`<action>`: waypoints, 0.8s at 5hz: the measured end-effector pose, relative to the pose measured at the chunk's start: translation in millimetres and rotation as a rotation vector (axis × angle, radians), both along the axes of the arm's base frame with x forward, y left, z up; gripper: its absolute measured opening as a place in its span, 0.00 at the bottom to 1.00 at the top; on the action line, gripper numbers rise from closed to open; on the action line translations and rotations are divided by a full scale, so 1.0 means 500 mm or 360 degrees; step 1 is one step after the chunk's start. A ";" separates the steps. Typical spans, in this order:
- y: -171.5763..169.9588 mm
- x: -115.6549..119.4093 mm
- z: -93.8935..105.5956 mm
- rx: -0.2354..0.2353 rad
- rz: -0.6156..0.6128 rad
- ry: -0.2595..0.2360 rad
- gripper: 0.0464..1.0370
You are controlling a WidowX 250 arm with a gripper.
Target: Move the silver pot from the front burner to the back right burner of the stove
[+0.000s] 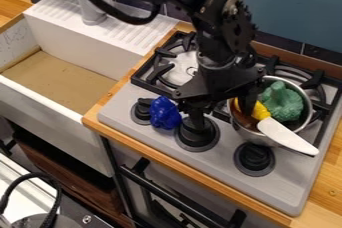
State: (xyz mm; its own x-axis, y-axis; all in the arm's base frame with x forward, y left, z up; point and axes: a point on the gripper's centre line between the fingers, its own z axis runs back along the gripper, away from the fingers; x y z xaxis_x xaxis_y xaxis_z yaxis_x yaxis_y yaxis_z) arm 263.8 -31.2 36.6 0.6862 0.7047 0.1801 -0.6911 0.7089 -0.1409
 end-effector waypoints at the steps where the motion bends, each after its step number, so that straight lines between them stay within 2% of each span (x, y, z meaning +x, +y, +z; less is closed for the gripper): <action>1: -0.002 -0.005 -0.007 -0.0008 -0.0002 0.0037 0.64; 2: -0.003 -0.003 -0.009 -0.0015 -0.0007 0.0047 0.35; 3: -0.004 -0.003 -0.015 -0.0011 0.0011 0.0054 0.12; 4: -0.005 0.003 -0.010 -0.0014 0.0010 0.0052 0.02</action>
